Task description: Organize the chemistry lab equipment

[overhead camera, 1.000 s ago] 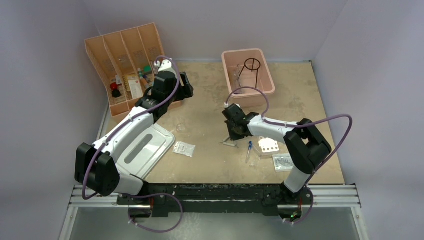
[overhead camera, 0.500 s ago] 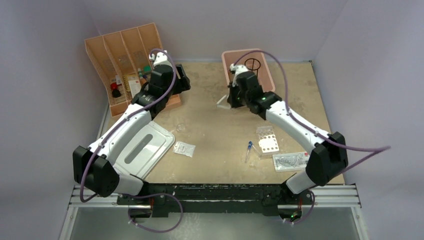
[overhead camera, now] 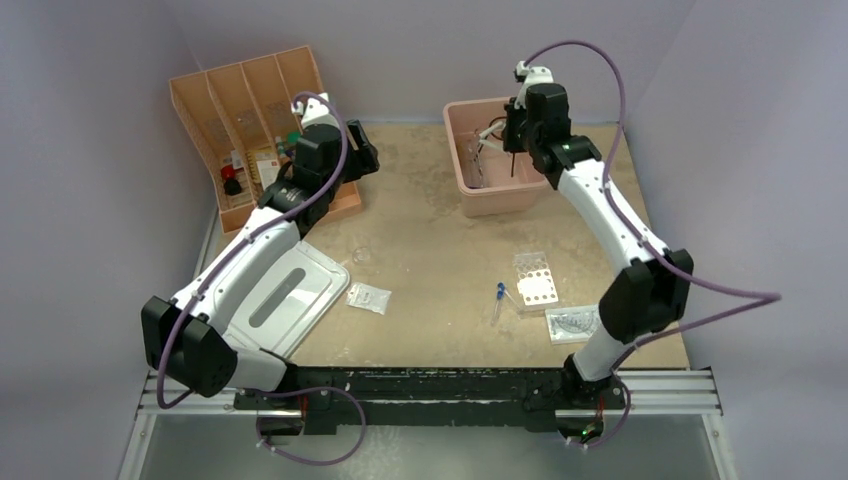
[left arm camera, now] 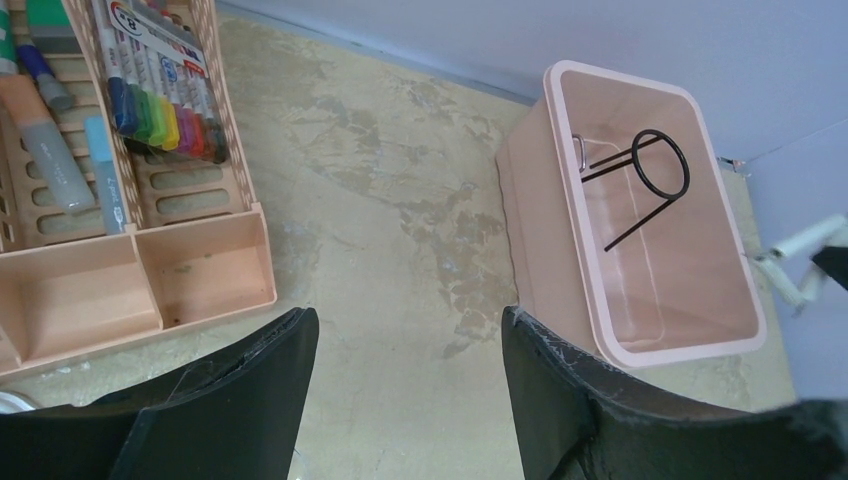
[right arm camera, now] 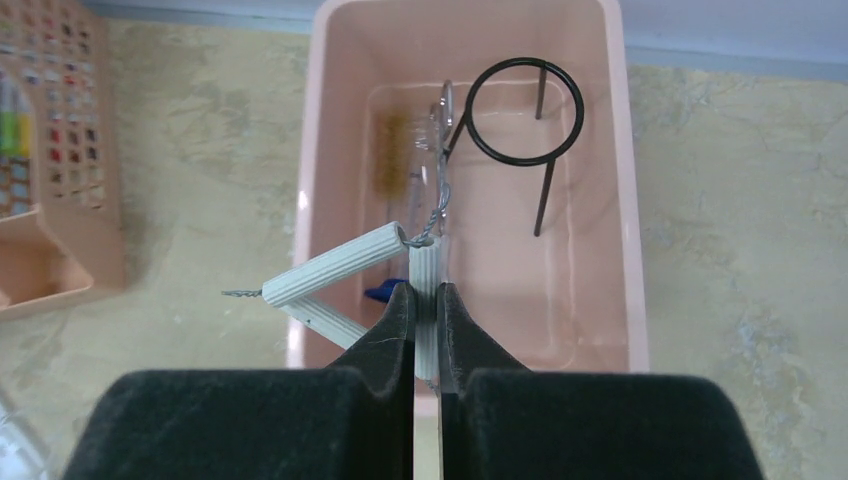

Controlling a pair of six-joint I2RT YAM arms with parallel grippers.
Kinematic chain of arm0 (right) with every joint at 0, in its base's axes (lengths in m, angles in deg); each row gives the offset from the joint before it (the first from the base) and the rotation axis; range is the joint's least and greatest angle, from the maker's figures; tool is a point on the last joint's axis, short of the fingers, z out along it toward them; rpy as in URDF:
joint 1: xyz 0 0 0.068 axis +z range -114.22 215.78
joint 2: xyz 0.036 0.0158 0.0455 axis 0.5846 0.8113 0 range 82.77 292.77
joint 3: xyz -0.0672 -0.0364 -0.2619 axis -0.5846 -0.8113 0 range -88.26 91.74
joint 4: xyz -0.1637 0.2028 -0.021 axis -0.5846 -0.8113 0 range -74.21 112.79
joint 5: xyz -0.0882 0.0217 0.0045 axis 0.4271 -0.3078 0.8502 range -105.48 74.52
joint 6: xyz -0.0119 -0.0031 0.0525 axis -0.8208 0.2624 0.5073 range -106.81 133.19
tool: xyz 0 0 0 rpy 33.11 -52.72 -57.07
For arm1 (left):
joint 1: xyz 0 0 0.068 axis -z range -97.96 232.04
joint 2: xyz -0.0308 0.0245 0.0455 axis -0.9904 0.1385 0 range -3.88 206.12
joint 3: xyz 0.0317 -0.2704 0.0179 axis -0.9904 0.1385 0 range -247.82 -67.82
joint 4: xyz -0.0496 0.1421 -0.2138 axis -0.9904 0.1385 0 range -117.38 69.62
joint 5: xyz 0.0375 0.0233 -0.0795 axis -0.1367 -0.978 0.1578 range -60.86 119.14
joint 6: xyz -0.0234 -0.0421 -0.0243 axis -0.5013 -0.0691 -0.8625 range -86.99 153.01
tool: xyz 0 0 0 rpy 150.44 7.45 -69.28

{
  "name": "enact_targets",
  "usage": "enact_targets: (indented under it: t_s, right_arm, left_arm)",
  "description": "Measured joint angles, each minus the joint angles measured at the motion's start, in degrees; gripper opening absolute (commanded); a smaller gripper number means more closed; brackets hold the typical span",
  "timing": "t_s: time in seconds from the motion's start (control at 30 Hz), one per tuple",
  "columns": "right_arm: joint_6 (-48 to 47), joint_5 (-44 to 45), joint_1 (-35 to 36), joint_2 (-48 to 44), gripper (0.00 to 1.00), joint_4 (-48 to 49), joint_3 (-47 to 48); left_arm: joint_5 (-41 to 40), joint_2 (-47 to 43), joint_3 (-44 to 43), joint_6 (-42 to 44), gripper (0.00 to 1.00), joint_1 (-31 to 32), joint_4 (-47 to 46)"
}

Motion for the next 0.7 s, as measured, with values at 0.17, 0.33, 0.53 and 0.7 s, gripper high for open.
enact_targets:
  t_s: [0.17, 0.33, 0.53, 0.7]
  right_arm:
    - [-0.2, 0.0, -1.6, 10.8, 0.0, -1.1, 5.0]
    - [-0.1, -1.2, -1.7, 19.6, 0.0, -2.8, 7.1]
    - [0.1, -1.5, -1.7, 25.1, 0.0, -4.4, 8.5]
    - [0.2, -1.2, -1.7, 26.7, 0.0, -4.3, 9.0]
  left_arm:
    - [0.0, 0.7, -0.1, 0.0, 0.66, 0.0, 0.1]
    - [0.0, 1.8, -0.6, 0.0, 0.66, 0.0, 0.2]
    - [0.0, 3.4, -1.9, 0.1, 0.66, 0.0, 0.2]
    - [0.0, 4.6, -3.0, 0.3, 0.66, 0.0, 0.3]
